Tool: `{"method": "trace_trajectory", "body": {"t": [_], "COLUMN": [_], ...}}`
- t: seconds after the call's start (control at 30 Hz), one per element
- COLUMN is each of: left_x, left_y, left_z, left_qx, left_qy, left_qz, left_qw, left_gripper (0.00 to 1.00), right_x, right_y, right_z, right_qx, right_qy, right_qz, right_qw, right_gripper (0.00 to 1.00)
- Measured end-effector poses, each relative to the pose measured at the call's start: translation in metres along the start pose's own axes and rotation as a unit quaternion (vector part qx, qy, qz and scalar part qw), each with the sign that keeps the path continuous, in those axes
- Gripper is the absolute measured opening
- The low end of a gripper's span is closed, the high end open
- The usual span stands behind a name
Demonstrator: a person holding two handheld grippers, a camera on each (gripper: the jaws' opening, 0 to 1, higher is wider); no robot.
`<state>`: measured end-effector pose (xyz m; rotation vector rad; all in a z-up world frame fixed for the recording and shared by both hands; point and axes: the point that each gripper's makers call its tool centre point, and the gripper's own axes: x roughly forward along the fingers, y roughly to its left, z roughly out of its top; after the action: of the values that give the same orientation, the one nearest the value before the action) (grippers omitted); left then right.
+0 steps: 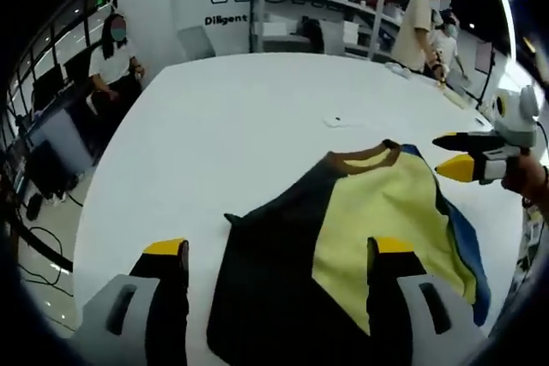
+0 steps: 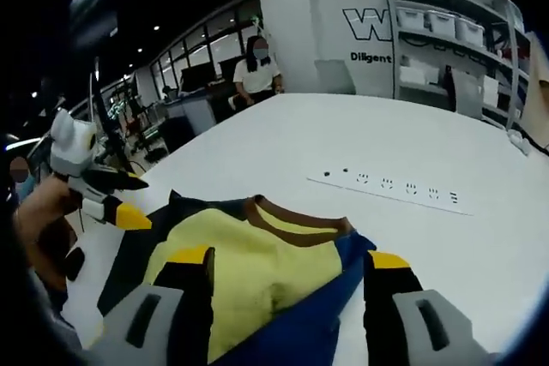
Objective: Fold the garment on the visible template until the final outline fits inside the template.
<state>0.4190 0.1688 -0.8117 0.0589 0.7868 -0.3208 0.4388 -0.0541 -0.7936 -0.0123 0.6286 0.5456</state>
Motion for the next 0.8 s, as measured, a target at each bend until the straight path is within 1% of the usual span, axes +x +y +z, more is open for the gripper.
{"method": "trace_trajectory", "body": {"t": [0.03,0.07,0.1,0.2,0.27,0.3,0.37,0.43,0.5,0.53,0.67,0.73,0.8], "left_x": [-0.002,-0.001,-0.002,-0.014,-0.017,-0.020,-0.023,-0.023,-0.023,-0.021,-0.019,-0.020,-0.020], "left_y": [-0.002,-0.002,-0.004,-0.014,-0.017,-0.017,-0.017,-0.016,-0.014,-0.010,0.000,0.006,0.011], "left_z": [-0.001,0.002,0.001,-0.008,-0.011,-0.015,-0.020,-0.027,-0.031,-0.034,-0.047,-0.053,-0.058], "left_qx": [0.002,0.005,0.006,0.005,0.005,0.005,0.010,0.012,0.010,0.008,0.007,-0.001,-0.008], "left_qy": [-0.001,-0.002,-0.003,-0.007,-0.007,-0.004,-0.002,0.002,0.006,0.009,0.019,0.019,0.018], "left_qz": [-0.003,-0.008,-0.012,-0.020,-0.022,-0.022,-0.020,-0.019,-0.019,-0.018,0.001,0.013,0.017], "left_qw": [1.0000,1.0000,0.9999,0.9998,0.9997,0.9997,0.9998,0.9998,0.9997,0.9998,0.9998,0.9997,0.9997], "left_gripper": [0.85,0.86,0.87,0.89,0.90,0.90,0.90,0.90,0.89,0.88,0.85,0.84,0.81], "right_x": [-0.004,-0.006,-0.010,-0.018,-0.021,-0.024,-0.027,-0.030,-0.032,-0.034,-0.037,-0.039,-0.041], "right_y": [0.004,0.006,0.011,0.019,0.023,0.028,0.033,0.036,0.038,0.040,0.044,0.047,0.050], "right_z": [0.000,-0.001,-0.001,-0.006,-0.008,-0.014,-0.022,-0.028,-0.032,-0.035,-0.048,-0.055,-0.060], "right_qx": [-0.001,-0.002,-0.012,-0.022,-0.022,-0.020,-0.024,-0.032,-0.028,-0.021,-0.026,-0.027,-0.023], "right_qy": [-0.002,-0.002,-0.004,-0.004,-0.003,0.003,0.010,0.013,0.016,0.016,0.020,0.026,0.027], "right_qz": [0.003,0.004,0.007,0.009,0.011,0.017,0.019,0.020,0.021,0.024,0.021,0.022,0.025], "right_qw": [1.0000,1.0000,0.9999,0.9997,0.9997,0.9997,0.9995,0.9992,0.9993,0.9994,0.9993,0.9991,0.9991], "right_gripper": [0.73,0.74,0.75,0.76,0.79,0.79,0.77,0.76,0.76,0.76,0.74,0.72,0.71]}}
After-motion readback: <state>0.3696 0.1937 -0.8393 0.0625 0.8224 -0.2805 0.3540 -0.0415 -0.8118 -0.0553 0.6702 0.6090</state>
